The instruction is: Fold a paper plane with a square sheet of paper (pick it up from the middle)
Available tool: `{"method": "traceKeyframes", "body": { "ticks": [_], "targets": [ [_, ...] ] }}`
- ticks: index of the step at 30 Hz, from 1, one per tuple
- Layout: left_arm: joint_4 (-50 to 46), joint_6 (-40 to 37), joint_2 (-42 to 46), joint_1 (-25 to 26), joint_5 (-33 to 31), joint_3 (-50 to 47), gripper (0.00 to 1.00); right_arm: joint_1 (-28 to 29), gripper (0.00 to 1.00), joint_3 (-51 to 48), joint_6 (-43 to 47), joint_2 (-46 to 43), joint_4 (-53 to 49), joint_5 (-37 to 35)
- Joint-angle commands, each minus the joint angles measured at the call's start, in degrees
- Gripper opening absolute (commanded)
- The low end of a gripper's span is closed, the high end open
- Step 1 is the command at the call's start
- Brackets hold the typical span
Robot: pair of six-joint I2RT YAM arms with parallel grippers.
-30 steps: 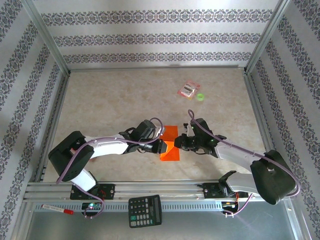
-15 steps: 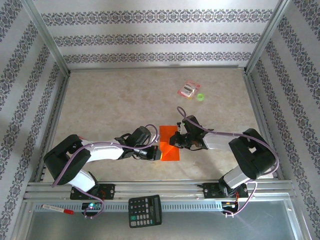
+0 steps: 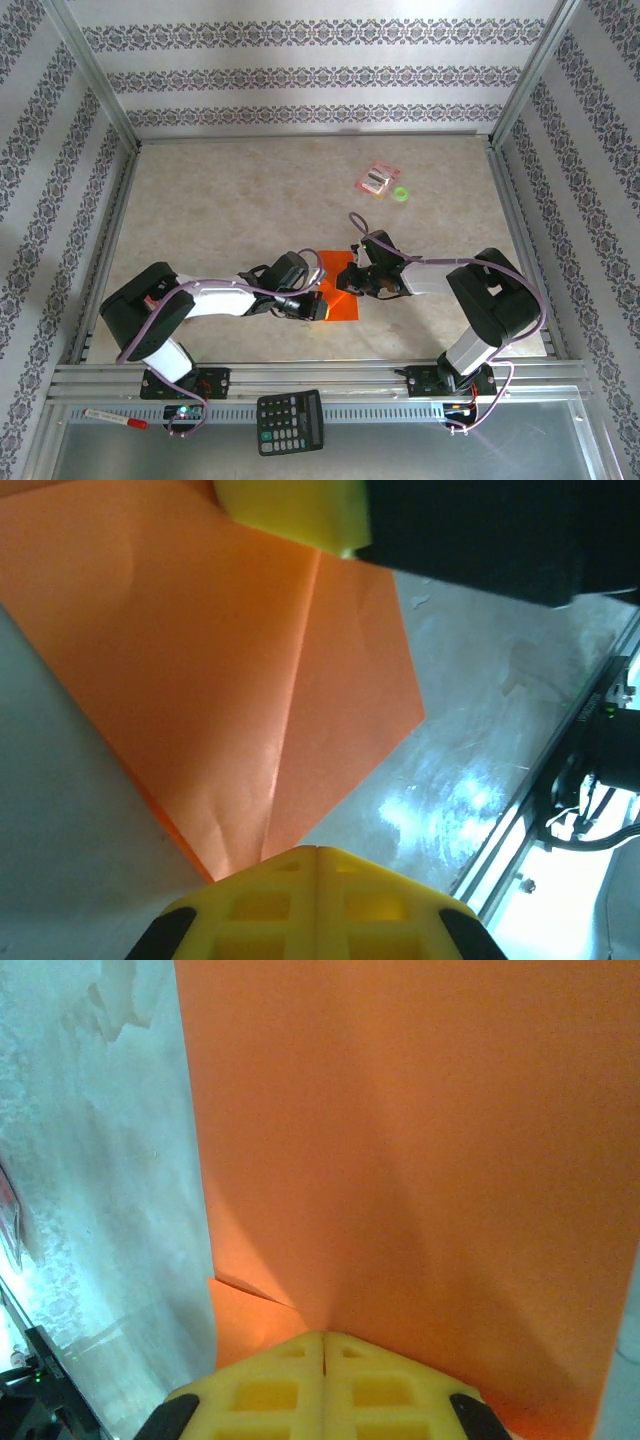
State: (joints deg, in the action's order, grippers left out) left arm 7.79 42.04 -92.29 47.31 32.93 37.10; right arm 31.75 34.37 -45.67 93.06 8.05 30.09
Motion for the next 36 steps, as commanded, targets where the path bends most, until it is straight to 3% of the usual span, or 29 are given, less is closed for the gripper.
{"method": "traceKeyframes", "body": {
  "ticks": [1, 7, 15, 25, 36],
  "targets": [
    [-0.98, -1.76, -1.52, 0.59, -0.6, 0.56, 0.02, 0.16, 0.0, -0.89, 1.37, 0.99, -0.21, -0.56],
    [0.74, -0.28, -2.55, 0.6, -0.23, -1.91, 0.01, 0.05, 0.0, -1.41, 1.55, 0.97, -0.29, -0.82],
    [0.35, 0.07, 2.62, 0.59, -1.86, -1.66, 0.02, 0.11, 0.0, -1.59, 1.58, 0.46, -0.57, -0.74],
    [-1.65, -1.25, -3.42, 0.54, -2.18, -1.13, 0.02, -0.19, 0.0, -2.29, 1.96, 0.39, -0.61, -1.08],
    [-1.46, -1.18, 1.95, -0.7, -1.22, 1.36, 0.01, -0.37, 0.0, -2.55, 2.24, -0.11, -0.97, -0.99]
  ]
}}
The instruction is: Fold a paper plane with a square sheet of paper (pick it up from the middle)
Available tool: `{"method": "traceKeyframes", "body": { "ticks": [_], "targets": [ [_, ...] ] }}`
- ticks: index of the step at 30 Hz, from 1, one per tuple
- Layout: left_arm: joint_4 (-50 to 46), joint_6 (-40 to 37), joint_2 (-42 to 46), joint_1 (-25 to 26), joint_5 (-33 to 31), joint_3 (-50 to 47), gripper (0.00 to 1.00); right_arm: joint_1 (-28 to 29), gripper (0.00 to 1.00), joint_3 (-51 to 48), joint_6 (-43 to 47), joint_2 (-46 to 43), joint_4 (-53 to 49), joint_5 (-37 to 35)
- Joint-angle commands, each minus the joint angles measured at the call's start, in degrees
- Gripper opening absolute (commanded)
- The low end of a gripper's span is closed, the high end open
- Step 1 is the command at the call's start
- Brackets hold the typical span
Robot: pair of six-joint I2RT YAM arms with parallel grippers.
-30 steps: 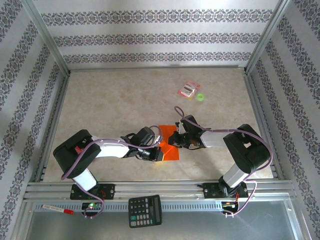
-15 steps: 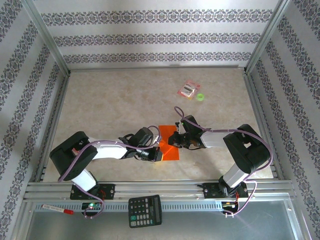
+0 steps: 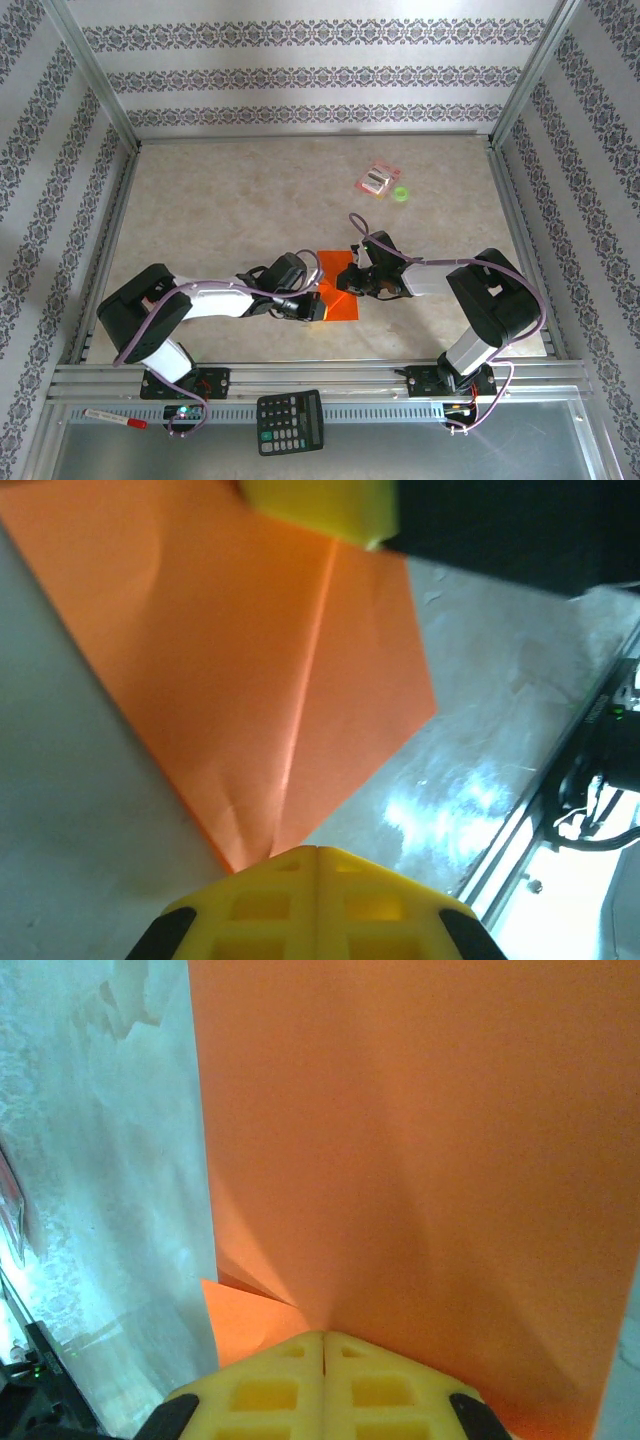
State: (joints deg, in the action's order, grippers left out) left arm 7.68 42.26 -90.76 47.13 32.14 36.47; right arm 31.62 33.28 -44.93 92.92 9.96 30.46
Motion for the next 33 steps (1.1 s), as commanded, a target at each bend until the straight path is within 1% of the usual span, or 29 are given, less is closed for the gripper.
{"method": "traceKeyframes", "body": {
  "ticks": [1, 6, 14, 21, 25, 29, 31, 33],
  "targets": [
    [-1.37, -1.51, -0.24, -0.65, -0.22, 2.45, 0.01, -0.24, 0.0, -1.36, 1.52, 0.11, -2.86, -1.32],
    [-1.57, -2.27, -3.31, -0.69, 0.2, 3.73, 0.0, -0.24, 0.0, -1.39, 1.59, -0.18, -3.15, -1.53],
    [-0.76, -2.75, -5.88, -0.72, -0.33, 1.53, 0.0, -0.37, 0.0, -1.42, 1.68, -0.11, -3.19, -1.56],
    [-0.22, -2.75, -6.7, -0.72, -1.33, -0.89, 0.0, -0.5, 0.0, 0.62, 1.56, -1.96, -3.89, 0.35],
    [-1.58, -3.41, -7.01, -0.73, -1.79, -1.23, 0.0, -0.63, 0.07, 1.36, 0.43, -5.45, -3.89, 2.09],
    [-2.45, -3.66, -7.12, -0.73, -2.08, -1.42, 0.0, -0.21, 0.13, -0.56, -1.95, -9.48, -3.69, 2.33],
    [-2.85, -3.88, -7.37, -0.72, -1.71, -1.27, 0.0, 0.45, 0.13, -1.9, -3.3, -10.5, -3.29, 1.96],
    [-3.63, -4.15, -7.5, -0.72, -1.59, -1.02, 0.0, 1.44, 0.11, -3.22, -4.56, -11.41, -2.98, 1.13]
  ]
}}
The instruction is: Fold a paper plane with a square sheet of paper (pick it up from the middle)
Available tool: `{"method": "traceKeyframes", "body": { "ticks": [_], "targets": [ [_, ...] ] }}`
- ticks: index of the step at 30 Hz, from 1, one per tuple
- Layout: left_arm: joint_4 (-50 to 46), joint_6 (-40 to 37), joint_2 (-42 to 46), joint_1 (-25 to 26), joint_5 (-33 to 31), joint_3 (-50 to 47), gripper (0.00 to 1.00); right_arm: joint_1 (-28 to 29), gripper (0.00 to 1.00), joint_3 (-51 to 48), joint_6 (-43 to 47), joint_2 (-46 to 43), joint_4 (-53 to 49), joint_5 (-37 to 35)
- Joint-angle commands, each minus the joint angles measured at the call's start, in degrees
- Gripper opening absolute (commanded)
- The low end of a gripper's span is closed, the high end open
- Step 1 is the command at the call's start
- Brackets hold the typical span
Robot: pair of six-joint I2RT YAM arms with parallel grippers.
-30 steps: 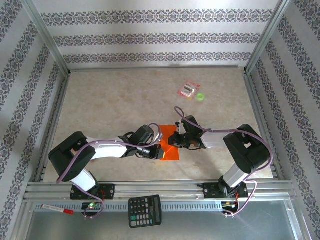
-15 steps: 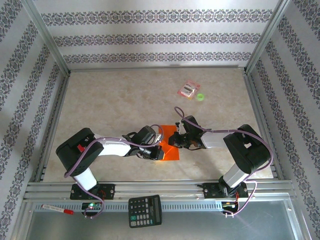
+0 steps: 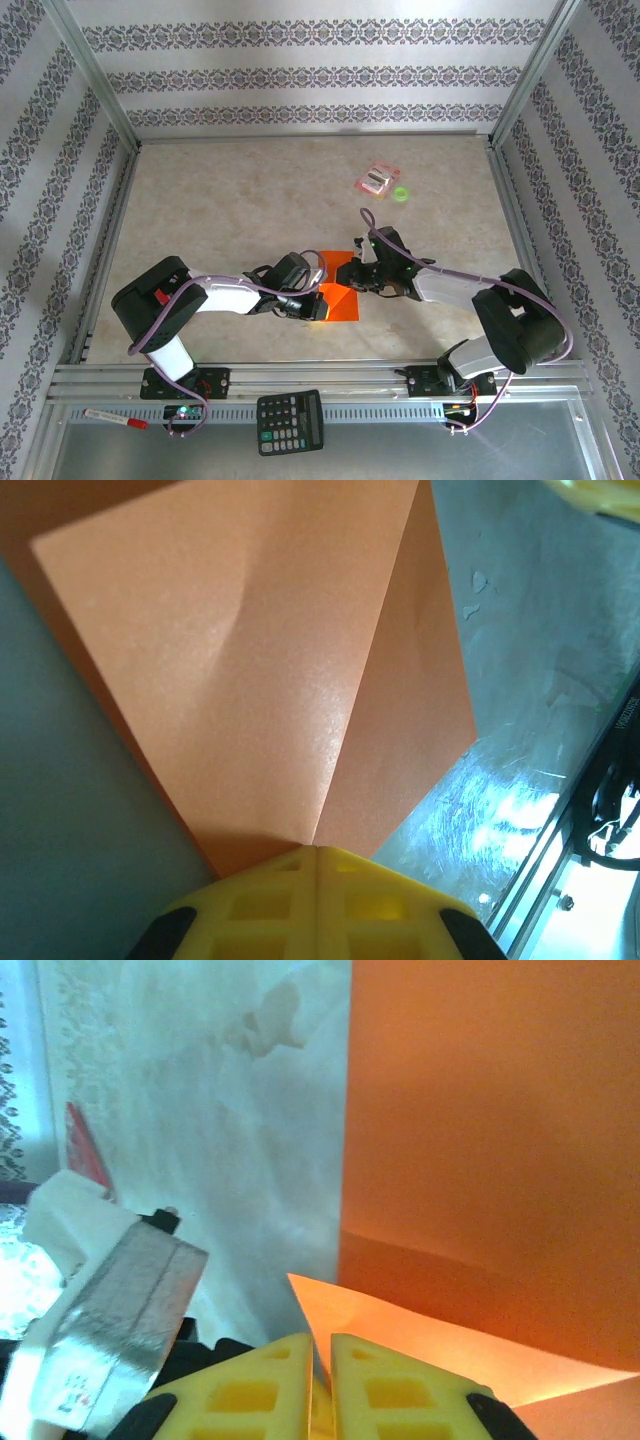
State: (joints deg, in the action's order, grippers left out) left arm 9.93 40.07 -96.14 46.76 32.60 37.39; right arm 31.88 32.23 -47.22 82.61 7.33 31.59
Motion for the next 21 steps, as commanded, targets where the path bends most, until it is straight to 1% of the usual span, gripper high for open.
{"method": "traceKeyframes", "body": {
  "ticks": [1, 7, 17, 21],
  "targets": [
    [-5.97, -1.93, -2.12, -0.29, -2.1, -1.92, 0.0, 1.7, 0.09, -2.74, -2.74, -1.55, -0.23, -0.57],
    [-7.25, -1.88, -2.51, -0.36, -2.27, -1.69, 0.0, 5.03, 0.02, -5.23, -5.8, -1.37, 2.18, -3.27],
    [-9.22, -2.8, -2.56, -0.36, -2.54, -1.33, 0.0, 8.57, 0.0, -4.99, -8.24, 4.92, 7.92, -3.47],
    [-10.59, -3.57, -2.6, -0.3, -3.15, -1.26, 0.0, 7.65, 0.0, -4.24, -7.49, 6.71, 7.78, -3.54]
  ]
}}
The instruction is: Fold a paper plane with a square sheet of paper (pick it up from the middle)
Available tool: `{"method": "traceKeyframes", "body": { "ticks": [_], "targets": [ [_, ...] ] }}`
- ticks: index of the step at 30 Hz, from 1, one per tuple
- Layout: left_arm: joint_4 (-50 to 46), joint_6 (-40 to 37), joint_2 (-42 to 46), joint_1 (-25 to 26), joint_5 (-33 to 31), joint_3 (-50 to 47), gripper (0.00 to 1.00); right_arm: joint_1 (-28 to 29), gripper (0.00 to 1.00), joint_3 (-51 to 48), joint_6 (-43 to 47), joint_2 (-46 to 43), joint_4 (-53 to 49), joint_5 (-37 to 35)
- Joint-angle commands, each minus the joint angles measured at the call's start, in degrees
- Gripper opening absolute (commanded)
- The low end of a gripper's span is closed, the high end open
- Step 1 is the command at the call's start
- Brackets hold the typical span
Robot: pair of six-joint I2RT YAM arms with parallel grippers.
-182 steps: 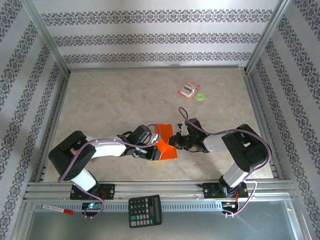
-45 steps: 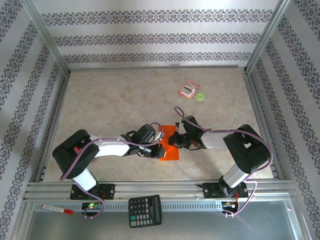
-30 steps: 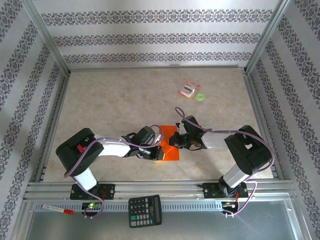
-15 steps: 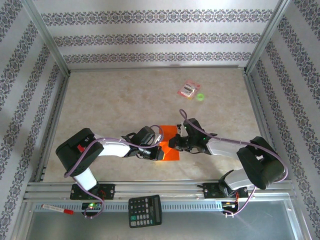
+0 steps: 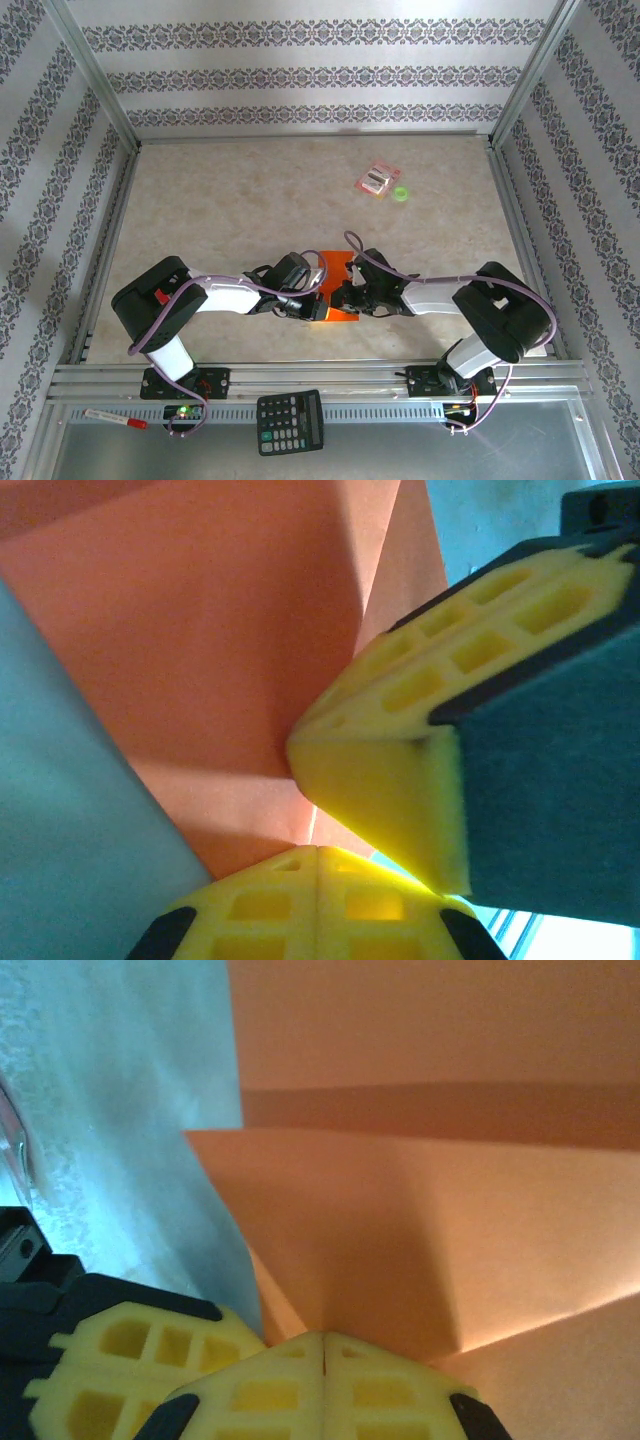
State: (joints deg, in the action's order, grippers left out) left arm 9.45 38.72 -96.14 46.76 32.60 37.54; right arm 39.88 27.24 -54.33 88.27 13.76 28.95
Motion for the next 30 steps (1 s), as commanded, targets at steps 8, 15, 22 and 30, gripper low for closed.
{"method": "traceKeyframes", "body": {
  "ticks": [8, 15, 22, 30],
  "targets": [
    [-13.77, -4.82, -4.95, -0.35, -3.79, -0.64, 0.0, -4.42, 0.0, 2.18, 1.19, 2.49, -2.63, -1.46],
    [-14.69, -5.32, -5.45, -0.35, -4.12, -1.39, 0.0, -7.8, 0.0, 3.0, 3.32, 4.18, -5.81, -2.36],
    [-16.23, -5.98, -5.04, -0.36, -5.06, -1.24, 0.0, -11.14, 0.0, 3.93, 5.52, 4.94, -7.34, -2.15],
    [-16.57, -5.94, -4.85, -0.34, -5.19, -1.42, 0.0, -14.83, 0.0, 5.45, 7.91, 6.67, -9.34, -1.95]
  ]
}}
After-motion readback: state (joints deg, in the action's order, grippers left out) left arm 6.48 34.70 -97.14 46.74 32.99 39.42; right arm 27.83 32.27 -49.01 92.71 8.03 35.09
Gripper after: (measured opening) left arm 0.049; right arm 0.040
